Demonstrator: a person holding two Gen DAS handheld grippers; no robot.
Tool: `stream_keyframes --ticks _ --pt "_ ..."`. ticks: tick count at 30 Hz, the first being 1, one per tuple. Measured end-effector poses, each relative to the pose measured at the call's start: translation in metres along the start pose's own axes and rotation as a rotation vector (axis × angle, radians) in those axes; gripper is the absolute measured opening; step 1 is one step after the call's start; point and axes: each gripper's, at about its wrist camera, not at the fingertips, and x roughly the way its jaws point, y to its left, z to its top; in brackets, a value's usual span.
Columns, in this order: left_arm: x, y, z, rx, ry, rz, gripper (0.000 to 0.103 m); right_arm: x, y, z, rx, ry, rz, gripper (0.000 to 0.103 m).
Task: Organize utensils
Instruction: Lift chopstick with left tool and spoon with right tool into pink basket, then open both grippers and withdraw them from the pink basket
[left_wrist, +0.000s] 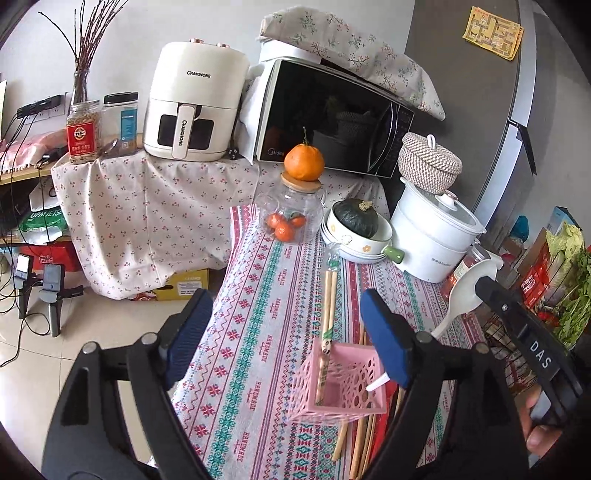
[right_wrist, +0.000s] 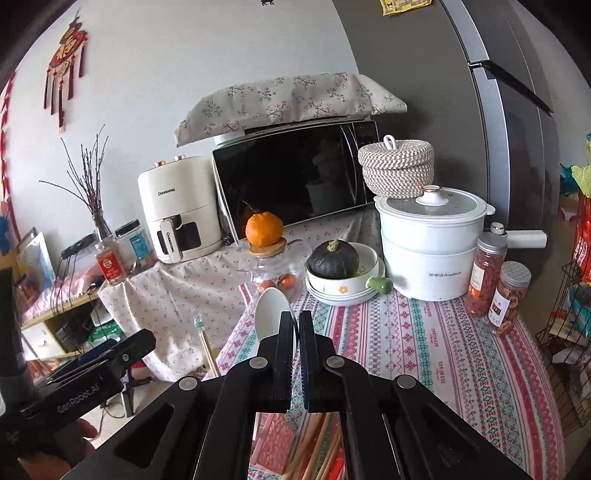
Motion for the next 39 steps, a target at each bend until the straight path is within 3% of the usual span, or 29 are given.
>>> stream_keyframes --ticks 7,11,12,13,15,21,25,39 --pt "0.002 0.023 -0.024 0.044 0.137 0.021 0.086 0.019 0.028 -0.014 -0.125 0.051 -0.018 0.004" --pt "0.005 0.028 -0.030 0.055 0.188 0.007 0.086 0.033 0.034 -0.022 -0.131 0.147 0.045 0.011" --pt "0.005 0.028 -0.031 0.055 0.202 -0.004 0.086 0.034 0.034 -0.024 -0.126 0.163 0.056 0.024" --pt "0.006 0.027 -0.031 0.054 0.219 -0.021 0.087 0.033 0.034 -0.024 -0.117 0.170 0.059 0.045" --pt "0.008 0.025 -0.032 0.046 0.254 -0.064 0.089 0.027 0.030 -0.023 -0.093 0.156 0.064 0.071" --pt "0.009 0.015 -0.038 0.053 0.303 -0.085 0.096 0.004 0.006 -0.015 -0.053 0.151 -0.006 0.092" --pt "0.010 0.010 -0.044 0.065 0.340 -0.080 0.097 -0.005 -0.018 -0.018 -0.020 0.198 -0.057 0.097" --pt "0.016 -0.012 -0.070 0.116 0.454 -0.088 0.097 0.005 -0.087 -0.059 0.034 0.473 -0.186 0.098"
